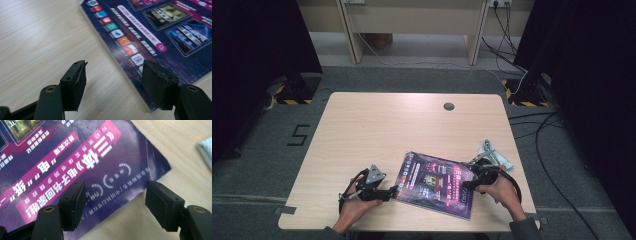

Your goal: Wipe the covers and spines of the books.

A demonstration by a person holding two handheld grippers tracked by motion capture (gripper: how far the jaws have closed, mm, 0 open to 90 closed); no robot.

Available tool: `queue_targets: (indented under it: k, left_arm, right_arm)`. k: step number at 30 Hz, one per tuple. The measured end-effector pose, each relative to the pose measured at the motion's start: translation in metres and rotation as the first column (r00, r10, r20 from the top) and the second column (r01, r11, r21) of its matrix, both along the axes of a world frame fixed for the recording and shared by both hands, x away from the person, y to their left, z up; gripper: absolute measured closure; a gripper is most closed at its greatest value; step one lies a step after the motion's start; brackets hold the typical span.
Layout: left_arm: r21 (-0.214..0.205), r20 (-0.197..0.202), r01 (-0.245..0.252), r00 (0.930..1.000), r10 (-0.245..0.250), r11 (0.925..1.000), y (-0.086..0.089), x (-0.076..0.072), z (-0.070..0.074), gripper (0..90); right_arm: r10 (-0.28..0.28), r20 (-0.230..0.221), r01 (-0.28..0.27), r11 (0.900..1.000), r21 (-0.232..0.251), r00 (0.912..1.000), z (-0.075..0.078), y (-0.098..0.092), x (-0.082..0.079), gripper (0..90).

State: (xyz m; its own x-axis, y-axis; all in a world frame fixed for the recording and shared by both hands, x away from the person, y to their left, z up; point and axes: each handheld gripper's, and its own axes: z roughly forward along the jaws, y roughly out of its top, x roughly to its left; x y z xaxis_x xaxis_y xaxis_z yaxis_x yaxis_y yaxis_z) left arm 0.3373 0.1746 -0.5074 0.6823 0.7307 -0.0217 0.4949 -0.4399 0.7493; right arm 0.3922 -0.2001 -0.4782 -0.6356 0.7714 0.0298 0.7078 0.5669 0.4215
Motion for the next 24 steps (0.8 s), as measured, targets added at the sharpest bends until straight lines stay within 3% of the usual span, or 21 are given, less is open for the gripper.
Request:
queue_targets:
  k: [5,10,17,19,22,24]
  left_arm:
    - [-0.002,-0.014,0.039,0.9991,-0.039,0.9992,-0.008,-0.005,0.000,36.4]
    - [-0.027,-0.060,0.067,0.9958,-0.069,0.9974,-0.014,-0.011,-0.001,40.0]
    - [-0.021,-0.075,0.043,0.9962,-0.044,0.9989,-0.023,-0.024,0.000,37.3]
    - [-0.017,-0.081,0.057,0.9950,-0.058,0.9982,-0.027,-0.031,0.001,37.3]
    - [-0.019,-0.084,0.088,0.9924,-0.090,0.9959,-0.036,-0.043,0.001,37.5]
    - [-0.021,-0.090,0.094,0.9913,-0.096,0.9953,-0.040,-0.048,0.002,38.9]
  right_arm:
    - [0.003,0.038,-0.004,0.9996,0.028,0.9993,-0.003,0.005,0.010,33.2]
    - [-0.008,0.117,0.003,0.9990,0.043,0.9931,-0.007,0.016,0.023,32.9]
    - [-0.030,0.168,0.027,0.9994,0.019,0.9853,-0.007,0.035,0.040,30.7]
    - [-0.013,0.179,0.009,0.9997,0.020,0.9838,-0.008,0.041,0.047,33.4]
    - [0.040,0.199,-0.052,0.9969,0.058,0.9793,-0.011,0.057,0.055,33.1]
    - [0.085,0.185,-0.096,0.9940,0.052,0.9790,-0.010,0.068,0.056,33.0]
